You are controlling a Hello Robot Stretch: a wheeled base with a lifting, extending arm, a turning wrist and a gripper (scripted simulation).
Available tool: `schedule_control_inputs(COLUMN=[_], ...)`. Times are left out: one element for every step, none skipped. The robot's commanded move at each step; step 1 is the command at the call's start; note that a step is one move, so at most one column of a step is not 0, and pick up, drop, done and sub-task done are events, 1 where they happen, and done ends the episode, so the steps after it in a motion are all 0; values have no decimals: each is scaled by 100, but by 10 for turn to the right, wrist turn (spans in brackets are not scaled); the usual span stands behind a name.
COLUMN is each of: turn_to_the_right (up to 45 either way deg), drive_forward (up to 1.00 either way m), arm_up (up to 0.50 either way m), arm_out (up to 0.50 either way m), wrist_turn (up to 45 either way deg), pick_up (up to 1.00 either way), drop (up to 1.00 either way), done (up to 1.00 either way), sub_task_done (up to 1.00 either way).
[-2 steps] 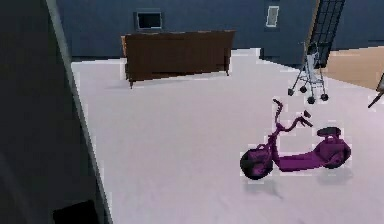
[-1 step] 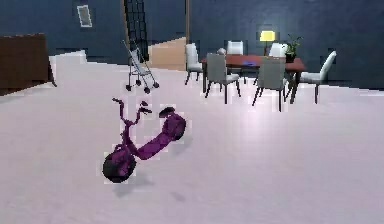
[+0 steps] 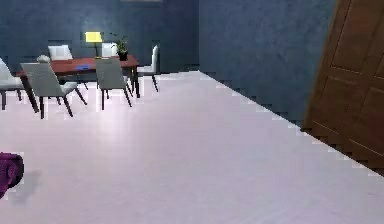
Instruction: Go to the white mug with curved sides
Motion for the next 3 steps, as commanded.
schedule_control_inputs(turn_to_the_right=[450,210,0], drive_forward=[0,0,5], arm_up=[0,0,0], arm_out=[0,0,0], wrist_turn=[0,0,0], pick_up=[0,0,0], drop=[0,0,0], done=[0,0,0], sub_task_done=[0,0,0])
